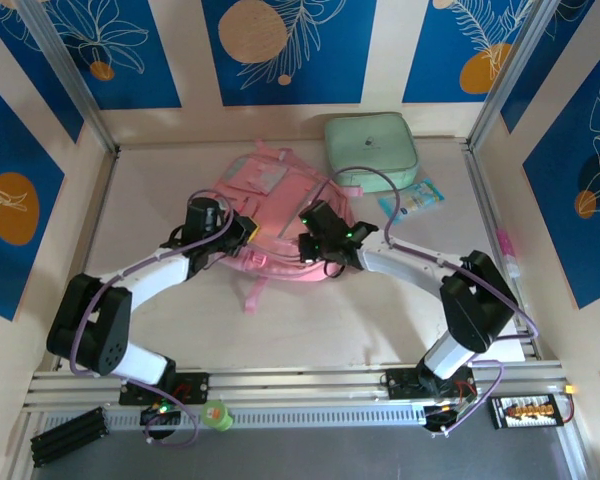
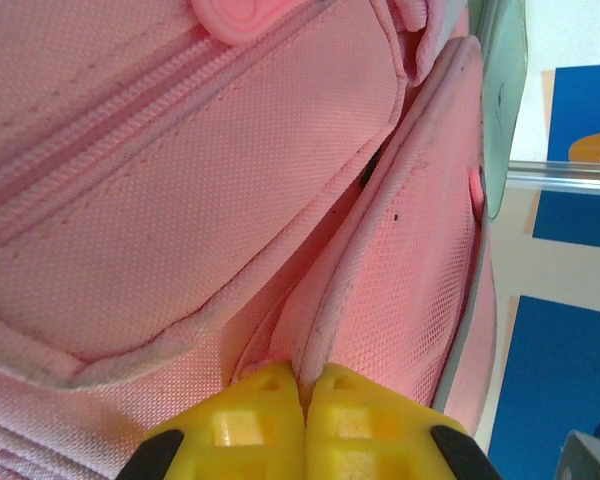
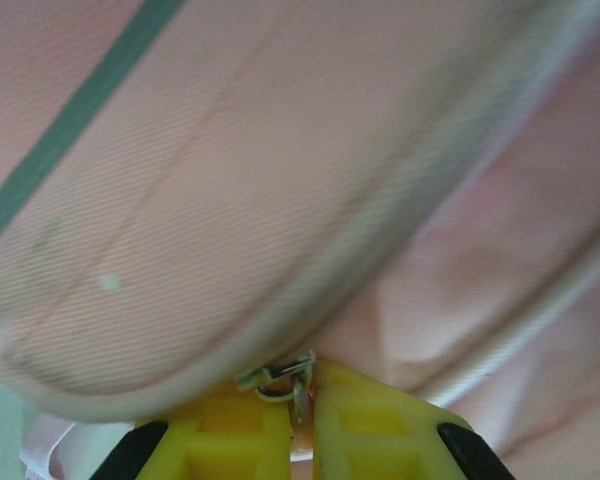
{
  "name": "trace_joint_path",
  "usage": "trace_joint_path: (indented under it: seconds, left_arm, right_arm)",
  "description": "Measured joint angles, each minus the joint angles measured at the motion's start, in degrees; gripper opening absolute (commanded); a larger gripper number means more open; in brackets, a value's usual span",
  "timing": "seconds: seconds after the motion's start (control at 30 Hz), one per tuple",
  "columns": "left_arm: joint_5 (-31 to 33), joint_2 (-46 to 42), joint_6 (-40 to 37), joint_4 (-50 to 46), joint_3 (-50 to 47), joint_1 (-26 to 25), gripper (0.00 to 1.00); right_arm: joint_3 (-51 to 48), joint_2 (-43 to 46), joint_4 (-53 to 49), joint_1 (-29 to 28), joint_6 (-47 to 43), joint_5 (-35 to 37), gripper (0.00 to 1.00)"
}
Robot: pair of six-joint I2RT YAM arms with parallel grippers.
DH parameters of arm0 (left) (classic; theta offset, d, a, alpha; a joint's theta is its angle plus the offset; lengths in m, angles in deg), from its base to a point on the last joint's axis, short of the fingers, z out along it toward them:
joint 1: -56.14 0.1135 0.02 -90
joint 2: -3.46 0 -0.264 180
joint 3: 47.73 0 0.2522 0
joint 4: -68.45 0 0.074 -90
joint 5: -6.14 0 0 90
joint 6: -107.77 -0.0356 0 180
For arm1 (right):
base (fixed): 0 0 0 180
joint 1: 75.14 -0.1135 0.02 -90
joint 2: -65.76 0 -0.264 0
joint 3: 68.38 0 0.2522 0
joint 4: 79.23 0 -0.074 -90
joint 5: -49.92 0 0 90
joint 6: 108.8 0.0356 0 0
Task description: Pack the student bag
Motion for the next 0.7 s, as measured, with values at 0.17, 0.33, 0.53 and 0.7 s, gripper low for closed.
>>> trace_joint_path:
  seconds: [0.17, 0.33, 0.53, 0.7]
  left_arm:
    - [-2.1, -1.3, -2.7, -2.1, -0.3, 2.0, 0.00]
    - [-1.9, -3.3, -5.4, -5.4, -0.5, 4.9, 0.40]
    - [2.8, -11.4, -11.2, -14.7, -0.6, 10.0, 0.62]
    - [6.1, -20.3, -13.5, -19.3, -2.7, 11.0, 0.65]
  right_arm:
    - [-0.4, 0.7, 2.0, 4.4, -0.8, -8.9, 0.02]
    - [2.3, -1.3, 1.7, 4.2, -2.7, -14.5, 0.00]
    - [8.8, -6.9, -0.3, 1.4, -6.1, -16.8, 0.00]
    - [16.2, -13.2, 0.1, -3.3, -7.4, -19.4, 0.00]
